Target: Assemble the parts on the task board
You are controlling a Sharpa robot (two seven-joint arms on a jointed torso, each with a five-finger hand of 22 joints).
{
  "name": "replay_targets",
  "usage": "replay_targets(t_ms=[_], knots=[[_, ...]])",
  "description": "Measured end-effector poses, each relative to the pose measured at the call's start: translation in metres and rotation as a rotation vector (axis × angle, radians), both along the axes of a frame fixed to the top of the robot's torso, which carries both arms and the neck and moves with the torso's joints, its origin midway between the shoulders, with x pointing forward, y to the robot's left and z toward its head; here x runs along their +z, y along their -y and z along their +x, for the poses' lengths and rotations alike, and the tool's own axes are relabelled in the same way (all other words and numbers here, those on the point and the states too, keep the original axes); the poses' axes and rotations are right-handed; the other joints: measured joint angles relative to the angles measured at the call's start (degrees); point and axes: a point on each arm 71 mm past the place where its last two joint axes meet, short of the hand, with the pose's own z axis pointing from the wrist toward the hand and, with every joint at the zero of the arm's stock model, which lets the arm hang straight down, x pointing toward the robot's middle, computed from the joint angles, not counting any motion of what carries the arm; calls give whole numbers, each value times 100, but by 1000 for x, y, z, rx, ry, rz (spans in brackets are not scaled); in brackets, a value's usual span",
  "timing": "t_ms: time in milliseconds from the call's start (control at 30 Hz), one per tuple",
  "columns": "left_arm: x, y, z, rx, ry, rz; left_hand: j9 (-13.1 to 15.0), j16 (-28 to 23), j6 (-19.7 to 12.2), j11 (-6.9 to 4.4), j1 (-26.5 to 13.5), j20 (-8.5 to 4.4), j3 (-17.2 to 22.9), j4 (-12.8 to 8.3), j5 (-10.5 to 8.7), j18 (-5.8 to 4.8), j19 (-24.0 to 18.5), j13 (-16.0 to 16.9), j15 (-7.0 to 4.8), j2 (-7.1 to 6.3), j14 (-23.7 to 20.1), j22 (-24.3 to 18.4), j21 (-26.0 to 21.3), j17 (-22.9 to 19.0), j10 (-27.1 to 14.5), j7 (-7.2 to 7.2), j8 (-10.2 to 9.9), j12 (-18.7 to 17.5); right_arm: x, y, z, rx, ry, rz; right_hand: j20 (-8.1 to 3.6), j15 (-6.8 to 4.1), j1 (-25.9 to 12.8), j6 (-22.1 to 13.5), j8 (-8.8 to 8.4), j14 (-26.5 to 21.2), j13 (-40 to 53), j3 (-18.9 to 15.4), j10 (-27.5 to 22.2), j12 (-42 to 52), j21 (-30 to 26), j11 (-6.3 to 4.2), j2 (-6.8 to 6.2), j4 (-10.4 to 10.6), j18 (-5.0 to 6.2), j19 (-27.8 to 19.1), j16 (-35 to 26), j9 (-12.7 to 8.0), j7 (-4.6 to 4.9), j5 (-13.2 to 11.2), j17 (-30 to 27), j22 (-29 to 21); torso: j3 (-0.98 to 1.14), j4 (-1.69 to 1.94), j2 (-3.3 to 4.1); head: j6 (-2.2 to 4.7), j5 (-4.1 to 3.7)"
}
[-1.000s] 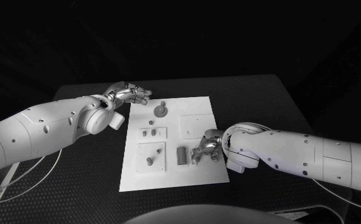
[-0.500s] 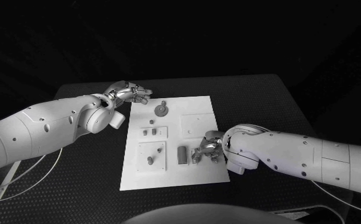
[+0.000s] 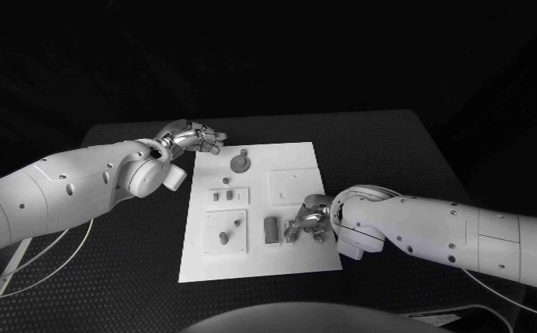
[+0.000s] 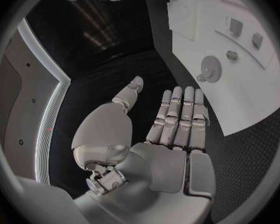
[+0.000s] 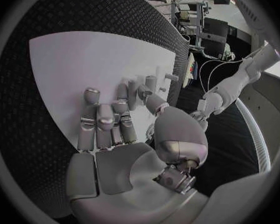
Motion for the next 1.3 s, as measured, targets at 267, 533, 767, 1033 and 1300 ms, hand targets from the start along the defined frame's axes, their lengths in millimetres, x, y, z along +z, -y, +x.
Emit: replay_targets(t_ms=[267,533,767,1033,1300], knots=[[0,0,0,0,0,0,0,0,0,0,0,0,0,0,0,0,0,0,0,0,0,0,0,0,0,0,0,0,0,0,-1,4,2,5,0,-1,-23,-29,-34,-14,14,12,-21,0,0,21,-23,12,-36,0,0,-21,29,0,0,0,-2,-1,-1,-3,12],[0,0,0,0,-1,1,-4,0,0,0,0,0,0,0,0,0,0,-1,0,0,0,0,0,-1,0,0,0,0,1,-2,-1,13,7,9,20,21,-13,-54,-53,-35,31,15,-41,-22,-29,41,-126,16,-41,-21,0,-44,54,0,0,0,-3,-1,-2,-16,19],[0,0,0,1,-1,1,-4,0,0,0,0,0,0,0,0,0,0,-1,0,0,0,0,0,4,0,0,0,0,1,-3,-2,24,16,9,20,29,-37,-103,-56,-42,49,52,-82,-23,-29,41,-251,87,-45,-21,-21,-38,63,0,0,0,-3,-1,-2,-23,36],[0,-1,0,2,-1,2,-4,0,0,0,0,0,0,0,0,0,0,-2,0,0,0,0,0,4,0,0,0,0,2,-4,-3,32,31,10,40,48,-113,-123,-56,-63,72,103,-92,-23,-51,51,-402,248,-48,-41,-22,-40,82,0,0,0,-1,-1,-2,-32,55],[0,0,0,1,-1,2,-4,0,0,0,0,0,0,0,0,0,0,-2,0,0,0,0,0,3,0,0,0,0,5,-6,-4,59,79,-1,40,56,-187,-134,-56,-70,89,122,-93,-23,-51,52,-476,409,-51,-42,-21,-48,92,0,0,0,1,-2,-3,-46,77]])
